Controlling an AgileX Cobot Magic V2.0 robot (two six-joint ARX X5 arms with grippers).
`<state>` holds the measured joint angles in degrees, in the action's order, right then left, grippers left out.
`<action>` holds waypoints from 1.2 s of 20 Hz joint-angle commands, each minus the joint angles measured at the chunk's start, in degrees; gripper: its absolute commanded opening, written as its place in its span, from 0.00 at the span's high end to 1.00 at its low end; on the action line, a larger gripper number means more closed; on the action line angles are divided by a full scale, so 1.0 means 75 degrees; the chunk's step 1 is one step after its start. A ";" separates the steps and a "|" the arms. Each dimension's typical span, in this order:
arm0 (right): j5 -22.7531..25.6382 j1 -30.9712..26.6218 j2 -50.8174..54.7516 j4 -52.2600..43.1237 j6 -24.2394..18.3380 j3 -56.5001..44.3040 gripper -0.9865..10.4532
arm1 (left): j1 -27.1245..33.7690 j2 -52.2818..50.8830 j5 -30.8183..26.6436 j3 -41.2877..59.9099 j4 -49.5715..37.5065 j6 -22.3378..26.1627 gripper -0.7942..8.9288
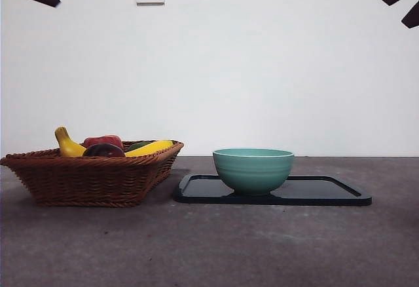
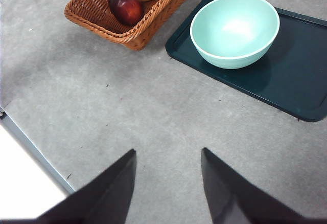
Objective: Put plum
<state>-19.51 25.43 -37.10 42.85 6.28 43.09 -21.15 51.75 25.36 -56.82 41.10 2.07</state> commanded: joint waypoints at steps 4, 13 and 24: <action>0.0006 0.0041 -0.0029 -0.0050 0.0122 0.0044 0.74 | -0.0035 -0.0146 0.0434 -0.0102 0.1276 0.0481 0.51; 0.0006 0.0041 -0.0032 -0.0050 0.0347 0.0044 0.74 | -0.0035 -0.0146 0.0434 -0.0102 0.1323 0.0493 0.51; 0.0612 -0.0376 -0.2483 -0.0912 0.1632 0.1338 0.70 | -0.0035 -0.0146 0.0434 -0.0102 0.1320 0.0493 0.50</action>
<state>-15.11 22.30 -55.09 36.64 18.37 52.42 -21.15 50.24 28.36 -56.82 51.27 5.08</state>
